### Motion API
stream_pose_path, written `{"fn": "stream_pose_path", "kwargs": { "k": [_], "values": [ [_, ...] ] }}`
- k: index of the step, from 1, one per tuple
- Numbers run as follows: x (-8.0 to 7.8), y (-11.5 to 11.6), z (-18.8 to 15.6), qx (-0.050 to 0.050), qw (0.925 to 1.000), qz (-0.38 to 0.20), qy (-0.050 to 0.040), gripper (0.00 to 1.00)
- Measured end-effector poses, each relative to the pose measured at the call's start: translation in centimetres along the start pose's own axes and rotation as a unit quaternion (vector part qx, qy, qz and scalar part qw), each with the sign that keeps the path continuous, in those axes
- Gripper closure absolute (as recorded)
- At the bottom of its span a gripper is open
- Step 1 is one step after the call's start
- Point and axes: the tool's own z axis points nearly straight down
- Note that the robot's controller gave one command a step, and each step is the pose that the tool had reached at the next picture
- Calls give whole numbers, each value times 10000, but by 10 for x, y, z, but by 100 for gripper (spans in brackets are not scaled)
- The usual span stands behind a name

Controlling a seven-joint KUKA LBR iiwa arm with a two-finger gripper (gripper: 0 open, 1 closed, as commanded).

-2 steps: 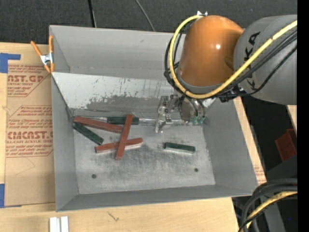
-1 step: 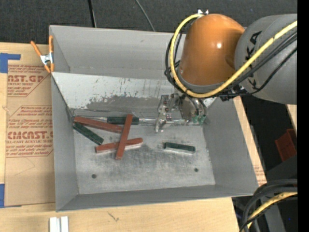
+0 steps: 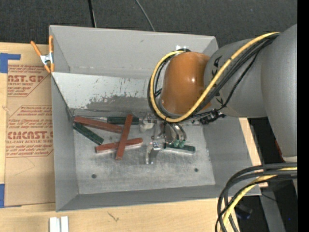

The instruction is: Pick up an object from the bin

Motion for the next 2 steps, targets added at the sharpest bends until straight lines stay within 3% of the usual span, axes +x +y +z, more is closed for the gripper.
{"fn": "stream_pose_path", "kwargs": {
  "k": [1,2],
  "values": [
    [-2,0,-3,-2,10000,0,-32,0],
    [-26,4,64,-19,9989,469,-76,100]
  ]
}}
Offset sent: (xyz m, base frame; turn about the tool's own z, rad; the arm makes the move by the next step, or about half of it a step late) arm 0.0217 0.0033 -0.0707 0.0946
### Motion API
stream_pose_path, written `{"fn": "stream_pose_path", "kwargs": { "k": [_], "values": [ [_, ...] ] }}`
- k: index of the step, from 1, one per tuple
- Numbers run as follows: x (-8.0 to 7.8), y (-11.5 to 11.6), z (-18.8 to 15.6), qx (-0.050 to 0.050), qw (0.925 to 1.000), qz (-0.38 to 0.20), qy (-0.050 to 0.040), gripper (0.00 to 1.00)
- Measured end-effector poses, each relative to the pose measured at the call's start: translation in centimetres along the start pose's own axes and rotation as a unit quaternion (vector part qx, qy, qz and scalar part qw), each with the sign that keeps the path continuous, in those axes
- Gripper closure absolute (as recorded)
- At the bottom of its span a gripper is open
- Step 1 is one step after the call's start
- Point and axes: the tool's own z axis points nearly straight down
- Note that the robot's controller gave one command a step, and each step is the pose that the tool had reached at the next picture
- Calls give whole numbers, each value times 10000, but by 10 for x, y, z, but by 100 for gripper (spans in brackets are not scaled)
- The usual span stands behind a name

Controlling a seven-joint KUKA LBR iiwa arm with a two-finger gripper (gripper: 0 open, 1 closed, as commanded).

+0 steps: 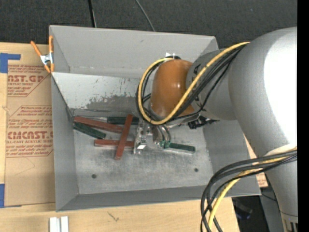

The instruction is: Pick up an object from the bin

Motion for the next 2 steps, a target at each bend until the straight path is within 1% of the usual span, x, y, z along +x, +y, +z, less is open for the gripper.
{"fn": "stream_pose_path", "kwargs": {
  "k": [1,2],
  "values": [
    [0,0,0,0,10000,0,0,100],
    [10,-4,-183,11,9999,-125,0,100]
  ]
}}
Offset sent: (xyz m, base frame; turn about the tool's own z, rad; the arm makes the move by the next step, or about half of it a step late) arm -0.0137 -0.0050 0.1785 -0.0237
